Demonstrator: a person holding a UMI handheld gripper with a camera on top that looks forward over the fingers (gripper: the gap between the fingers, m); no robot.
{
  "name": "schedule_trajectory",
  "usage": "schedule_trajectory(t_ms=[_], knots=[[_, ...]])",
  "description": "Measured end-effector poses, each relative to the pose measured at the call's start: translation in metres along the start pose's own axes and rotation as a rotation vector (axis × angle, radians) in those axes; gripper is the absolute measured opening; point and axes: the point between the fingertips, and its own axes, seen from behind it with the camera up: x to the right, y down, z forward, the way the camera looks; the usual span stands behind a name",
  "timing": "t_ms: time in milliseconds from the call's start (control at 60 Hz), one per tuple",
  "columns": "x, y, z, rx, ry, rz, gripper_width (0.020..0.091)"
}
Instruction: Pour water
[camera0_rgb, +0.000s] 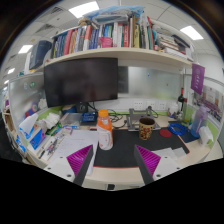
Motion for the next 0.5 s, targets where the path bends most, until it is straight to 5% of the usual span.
schedule_trajectory(t_ms=[500], knots=[[-0.027, -0.003, 0.206, 0.101, 0.098, -0.045, 0.085]])
